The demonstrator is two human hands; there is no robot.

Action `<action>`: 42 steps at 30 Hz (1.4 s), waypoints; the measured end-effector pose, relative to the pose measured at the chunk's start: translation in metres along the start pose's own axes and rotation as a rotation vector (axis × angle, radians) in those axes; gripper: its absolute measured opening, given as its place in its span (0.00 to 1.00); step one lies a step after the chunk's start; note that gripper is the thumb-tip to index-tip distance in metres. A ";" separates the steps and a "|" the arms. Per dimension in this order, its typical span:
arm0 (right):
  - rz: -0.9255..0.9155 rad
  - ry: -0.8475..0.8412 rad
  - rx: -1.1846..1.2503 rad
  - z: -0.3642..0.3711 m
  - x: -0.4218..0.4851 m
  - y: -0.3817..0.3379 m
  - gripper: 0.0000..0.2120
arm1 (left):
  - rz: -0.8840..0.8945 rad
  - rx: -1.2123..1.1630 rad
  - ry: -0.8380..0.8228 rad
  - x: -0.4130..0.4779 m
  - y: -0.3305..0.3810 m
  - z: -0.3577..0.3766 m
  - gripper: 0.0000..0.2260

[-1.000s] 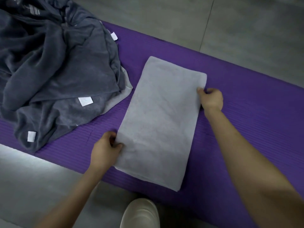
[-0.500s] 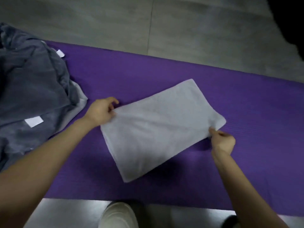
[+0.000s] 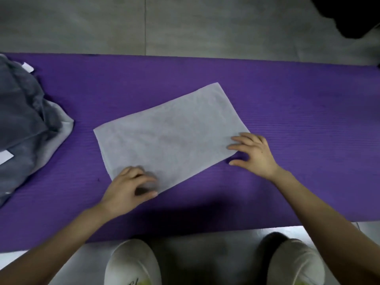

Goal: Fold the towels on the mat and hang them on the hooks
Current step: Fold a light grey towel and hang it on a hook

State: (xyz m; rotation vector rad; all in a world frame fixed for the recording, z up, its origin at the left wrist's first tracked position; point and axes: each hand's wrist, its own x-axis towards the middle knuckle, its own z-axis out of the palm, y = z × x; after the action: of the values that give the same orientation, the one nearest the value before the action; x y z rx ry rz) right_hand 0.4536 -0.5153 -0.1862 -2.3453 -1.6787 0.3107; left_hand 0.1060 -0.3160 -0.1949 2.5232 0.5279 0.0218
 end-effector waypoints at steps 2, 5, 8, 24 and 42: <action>-0.001 -0.105 -0.026 -0.001 0.007 0.009 0.22 | -0.028 0.070 -0.046 -0.006 -0.003 0.000 0.25; -0.051 -0.070 -0.058 0.000 0.014 0.017 0.17 | -0.032 0.141 -0.138 -0.007 -0.004 -0.004 0.27; -0.084 0.036 -0.087 -0.006 0.014 0.016 0.09 | -0.090 0.095 -0.111 -0.005 0.001 -0.018 0.16; 0.344 0.035 0.727 -0.042 0.028 -0.019 0.06 | -0.541 -0.460 0.246 0.015 -0.042 -0.101 0.01; 0.597 0.238 0.512 0.009 0.123 0.011 0.11 | -0.541 0.187 0.335 0.091 -0.092 -0.070 0.16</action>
State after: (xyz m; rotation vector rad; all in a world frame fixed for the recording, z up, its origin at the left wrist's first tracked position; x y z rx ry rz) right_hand 0.4994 -0.4013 -0.2020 -2.2974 -0.6578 0.4735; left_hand 0.1479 -0.1751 -0.1931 2.4780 1.3879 0.2021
